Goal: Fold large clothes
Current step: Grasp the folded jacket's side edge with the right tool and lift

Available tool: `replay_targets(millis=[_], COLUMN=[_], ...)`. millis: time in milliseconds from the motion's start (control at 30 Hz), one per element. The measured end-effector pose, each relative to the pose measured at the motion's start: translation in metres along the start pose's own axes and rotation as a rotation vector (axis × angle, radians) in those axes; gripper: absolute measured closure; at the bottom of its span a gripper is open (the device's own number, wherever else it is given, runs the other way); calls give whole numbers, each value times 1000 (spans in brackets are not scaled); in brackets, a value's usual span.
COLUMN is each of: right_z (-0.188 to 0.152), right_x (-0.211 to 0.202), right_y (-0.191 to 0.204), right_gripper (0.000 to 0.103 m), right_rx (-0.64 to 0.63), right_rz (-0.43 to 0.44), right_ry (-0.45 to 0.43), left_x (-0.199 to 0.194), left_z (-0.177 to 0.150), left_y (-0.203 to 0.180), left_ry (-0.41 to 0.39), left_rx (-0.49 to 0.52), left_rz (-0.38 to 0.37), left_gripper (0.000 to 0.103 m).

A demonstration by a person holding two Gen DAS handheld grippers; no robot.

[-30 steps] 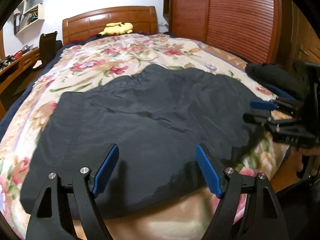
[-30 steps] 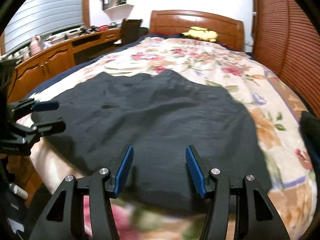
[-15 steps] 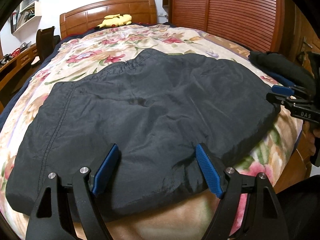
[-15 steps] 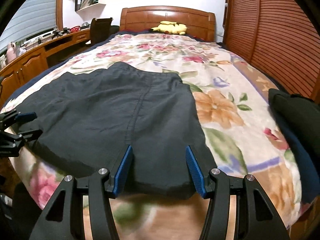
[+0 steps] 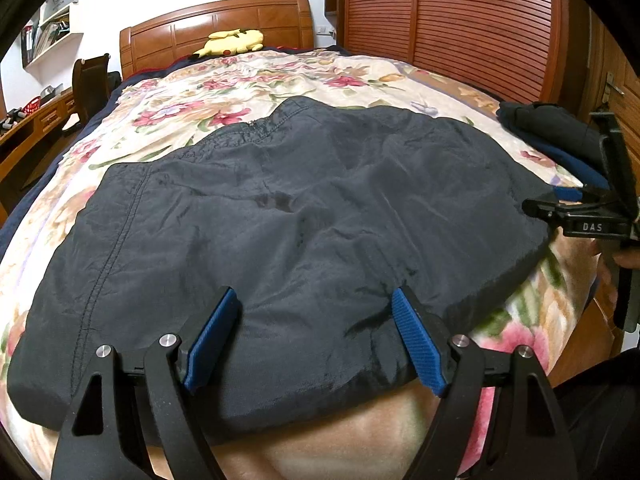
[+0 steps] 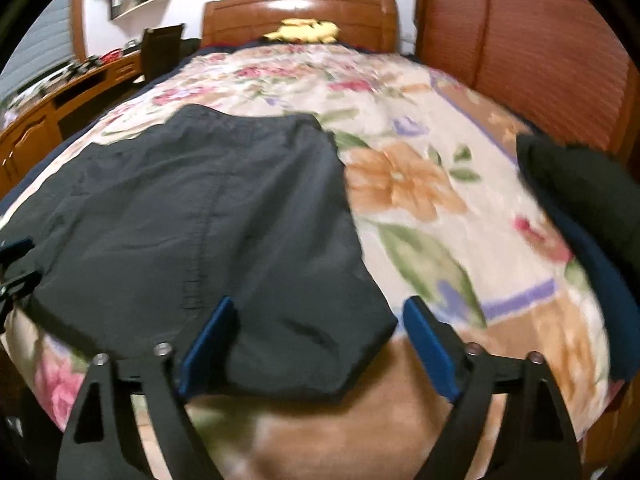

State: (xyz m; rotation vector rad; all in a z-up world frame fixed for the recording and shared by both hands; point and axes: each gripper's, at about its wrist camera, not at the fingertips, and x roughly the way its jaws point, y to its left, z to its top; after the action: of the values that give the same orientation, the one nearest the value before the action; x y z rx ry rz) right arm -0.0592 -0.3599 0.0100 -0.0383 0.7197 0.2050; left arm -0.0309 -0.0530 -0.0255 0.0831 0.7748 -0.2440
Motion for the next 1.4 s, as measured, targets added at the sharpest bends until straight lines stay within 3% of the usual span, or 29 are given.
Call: replay_targets(millis=[400,500,633,867,1033,1400], right_z=[2,3,2,4,10,16], right_x=[18,21,22,11,-16,-14], right_y=[-16,-16,-15,-20,-19,-5], right_gripper=[9,20,52,80,84,85], right_rx=[107,115,126,124,114,132], right_rz=[86,118,205,241,260,243], right_ry=[37,41,45,-23,-190,-237], left_x=[0,1,1,1,1,-15], left_z=[-1,-1,-1,-2,-1,-1], left_y=[0,0,0,0,0,6], left_ry=[-1,0,0,-2,4,10], left_rx=[1,1,2,2,-2,17], left_rz=[1,1,1,1,-2,-8], left_gripper=[22,22,22,22,22,22])
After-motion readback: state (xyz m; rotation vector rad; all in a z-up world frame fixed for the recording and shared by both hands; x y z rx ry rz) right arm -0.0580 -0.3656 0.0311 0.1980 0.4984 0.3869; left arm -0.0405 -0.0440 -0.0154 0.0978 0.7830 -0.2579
